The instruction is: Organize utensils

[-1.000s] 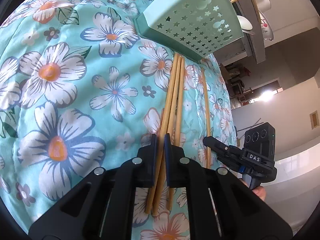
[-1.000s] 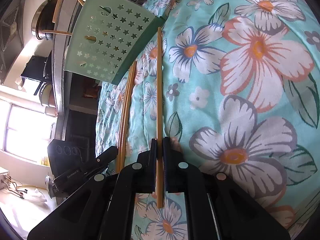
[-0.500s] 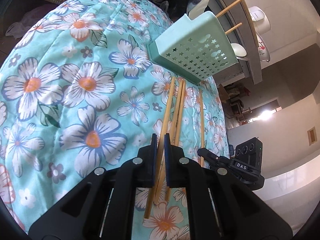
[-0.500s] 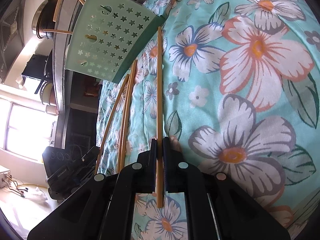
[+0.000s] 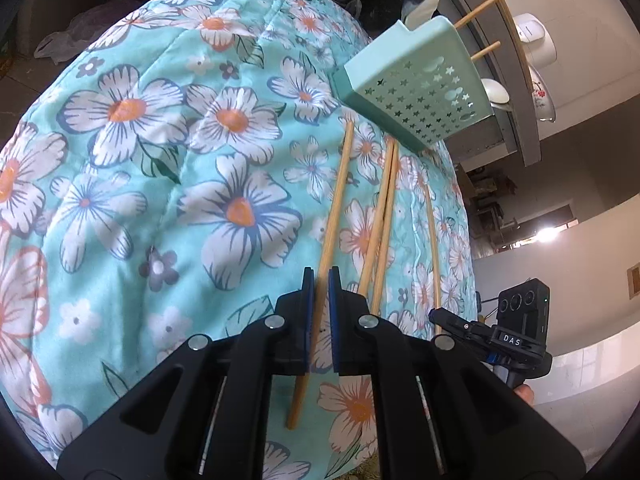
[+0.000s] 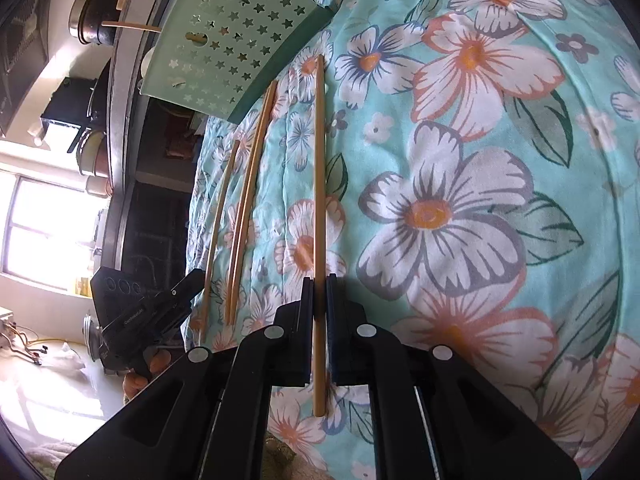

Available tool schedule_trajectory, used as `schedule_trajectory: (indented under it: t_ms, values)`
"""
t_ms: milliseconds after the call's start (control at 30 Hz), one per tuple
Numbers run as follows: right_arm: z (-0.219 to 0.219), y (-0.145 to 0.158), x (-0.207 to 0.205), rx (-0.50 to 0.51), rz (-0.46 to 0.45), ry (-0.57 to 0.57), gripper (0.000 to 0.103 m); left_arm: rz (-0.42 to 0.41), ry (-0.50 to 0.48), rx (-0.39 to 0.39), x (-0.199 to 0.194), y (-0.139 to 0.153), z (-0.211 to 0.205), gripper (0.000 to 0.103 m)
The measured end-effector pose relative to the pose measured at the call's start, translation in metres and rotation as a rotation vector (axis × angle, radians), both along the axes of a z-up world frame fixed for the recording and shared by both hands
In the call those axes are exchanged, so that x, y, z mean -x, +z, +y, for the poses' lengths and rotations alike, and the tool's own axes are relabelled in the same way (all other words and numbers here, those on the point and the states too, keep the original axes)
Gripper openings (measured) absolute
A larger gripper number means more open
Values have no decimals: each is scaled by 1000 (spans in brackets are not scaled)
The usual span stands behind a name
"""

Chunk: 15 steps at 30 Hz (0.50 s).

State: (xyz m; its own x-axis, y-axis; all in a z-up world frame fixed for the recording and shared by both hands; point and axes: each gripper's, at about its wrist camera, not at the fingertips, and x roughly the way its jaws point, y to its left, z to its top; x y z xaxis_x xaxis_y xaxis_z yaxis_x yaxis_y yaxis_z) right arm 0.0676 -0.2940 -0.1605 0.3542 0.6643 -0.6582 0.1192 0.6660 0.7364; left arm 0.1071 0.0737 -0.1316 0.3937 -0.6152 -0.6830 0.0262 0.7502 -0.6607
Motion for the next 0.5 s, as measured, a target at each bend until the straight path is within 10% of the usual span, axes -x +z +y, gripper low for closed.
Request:
schedule_trajectory:
  t_ms: [500]
  values:
    - [14,39,-13,255,-97,31,35,-265,-91,-448,-9,46,-34,25]
